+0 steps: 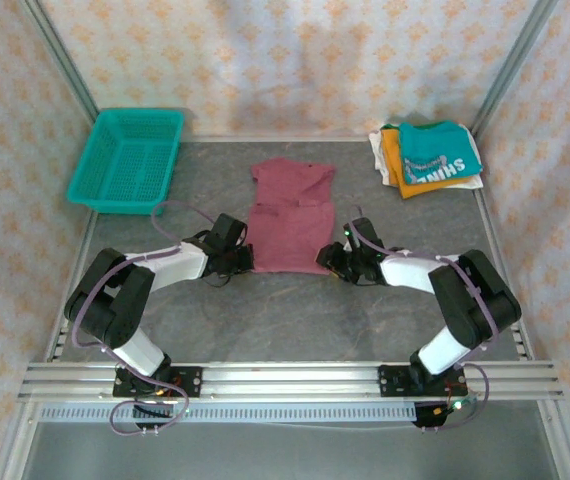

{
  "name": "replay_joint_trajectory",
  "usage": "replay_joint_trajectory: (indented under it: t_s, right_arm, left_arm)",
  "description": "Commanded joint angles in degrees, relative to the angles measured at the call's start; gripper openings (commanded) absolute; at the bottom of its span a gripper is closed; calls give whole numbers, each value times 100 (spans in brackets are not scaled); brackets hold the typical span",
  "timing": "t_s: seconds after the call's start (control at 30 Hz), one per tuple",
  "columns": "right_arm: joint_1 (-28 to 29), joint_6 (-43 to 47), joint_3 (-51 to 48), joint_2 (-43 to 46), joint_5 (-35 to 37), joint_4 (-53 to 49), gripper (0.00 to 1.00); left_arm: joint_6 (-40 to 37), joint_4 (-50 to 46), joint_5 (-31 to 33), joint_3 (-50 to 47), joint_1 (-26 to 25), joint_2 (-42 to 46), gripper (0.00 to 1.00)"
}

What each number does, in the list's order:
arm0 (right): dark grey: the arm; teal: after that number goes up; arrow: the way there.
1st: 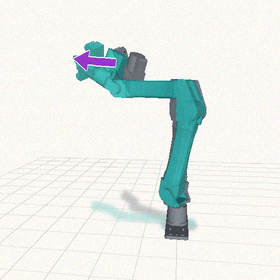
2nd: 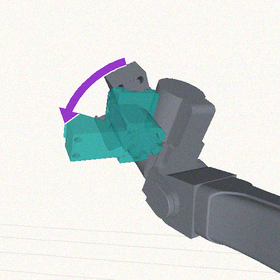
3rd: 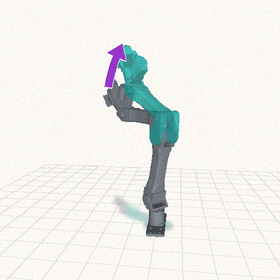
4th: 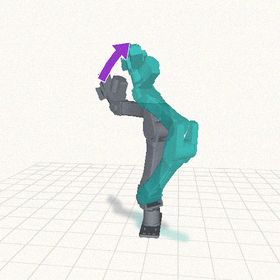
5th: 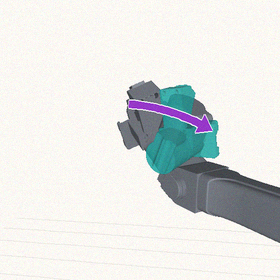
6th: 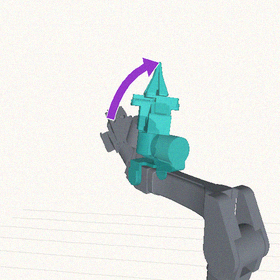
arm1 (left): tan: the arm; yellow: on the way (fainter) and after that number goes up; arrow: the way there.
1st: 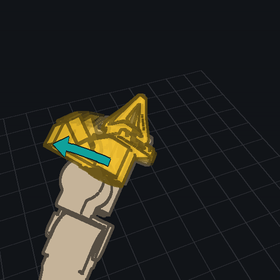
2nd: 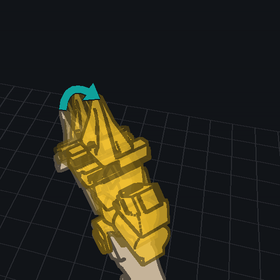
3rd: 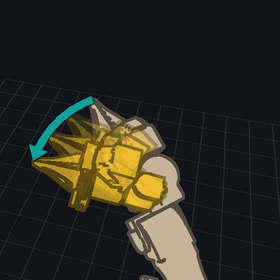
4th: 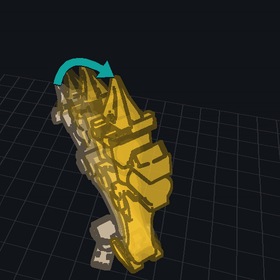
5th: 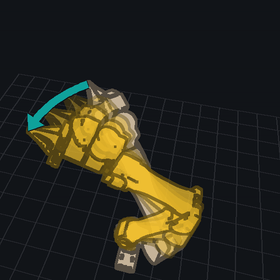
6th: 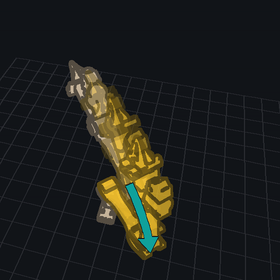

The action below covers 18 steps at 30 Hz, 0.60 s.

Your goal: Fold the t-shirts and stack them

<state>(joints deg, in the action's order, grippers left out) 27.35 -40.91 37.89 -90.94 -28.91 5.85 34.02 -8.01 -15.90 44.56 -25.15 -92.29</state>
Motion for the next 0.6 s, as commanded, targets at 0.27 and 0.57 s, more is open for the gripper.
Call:
replay_joint_trajectory:
  t_s: [0.27,0.57]
  right_arm:
    - [55,168,256,-6,348,-95,9]
    - [57,501,-92,423,208,-203,0]
  left_arm:
    - [-106,-75,333,-77,-42,264,0]
    - [-214,-335,233,-342,-59,554,0]
